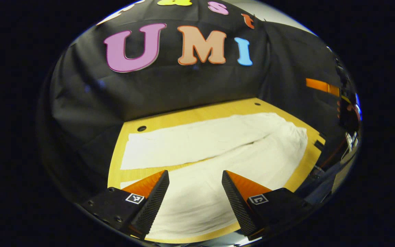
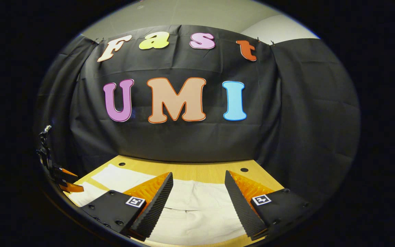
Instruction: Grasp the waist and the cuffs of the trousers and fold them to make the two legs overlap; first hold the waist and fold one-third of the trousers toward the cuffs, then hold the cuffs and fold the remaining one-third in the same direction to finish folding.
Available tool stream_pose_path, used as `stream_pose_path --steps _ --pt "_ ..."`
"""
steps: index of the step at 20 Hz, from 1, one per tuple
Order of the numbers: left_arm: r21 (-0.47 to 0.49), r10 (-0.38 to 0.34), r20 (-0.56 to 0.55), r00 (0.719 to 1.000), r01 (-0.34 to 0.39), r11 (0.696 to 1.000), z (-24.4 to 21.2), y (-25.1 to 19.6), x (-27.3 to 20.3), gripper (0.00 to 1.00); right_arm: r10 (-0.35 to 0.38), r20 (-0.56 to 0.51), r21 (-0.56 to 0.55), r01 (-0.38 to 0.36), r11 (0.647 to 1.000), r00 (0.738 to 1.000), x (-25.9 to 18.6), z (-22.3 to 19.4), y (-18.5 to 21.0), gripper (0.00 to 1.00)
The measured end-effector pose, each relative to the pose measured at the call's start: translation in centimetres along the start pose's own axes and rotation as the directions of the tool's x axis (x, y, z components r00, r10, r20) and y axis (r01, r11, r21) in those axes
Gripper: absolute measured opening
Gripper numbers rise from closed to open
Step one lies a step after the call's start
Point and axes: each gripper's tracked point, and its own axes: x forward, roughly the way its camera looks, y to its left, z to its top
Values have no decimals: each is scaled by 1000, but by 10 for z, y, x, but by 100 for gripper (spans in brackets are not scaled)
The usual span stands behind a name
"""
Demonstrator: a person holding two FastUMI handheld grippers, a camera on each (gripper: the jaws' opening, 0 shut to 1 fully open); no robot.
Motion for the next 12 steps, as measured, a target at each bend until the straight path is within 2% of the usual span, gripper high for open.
stream_pose_path --steps 3,5,8,12 --pt "81 -96 -139 986 108 991 -41 -5 -1 93 -15 -19 12 15 1000 1000 -4 -8 1 97" --pt "159 -129 -240 962 170 973 -70 0 -8 94 -28 -29 11 28 1000 999 -8 -14 3 97" --pt "238 -167 -381 909 271 932 -116 10 -13 90 -42 -38 -4 42 999 998 -13 -23 5 97" --pt "285 -191 -516 835 378 881 -158 22 -15 86 -51 -60 -9 51 999 997 -21 -36 8 97"
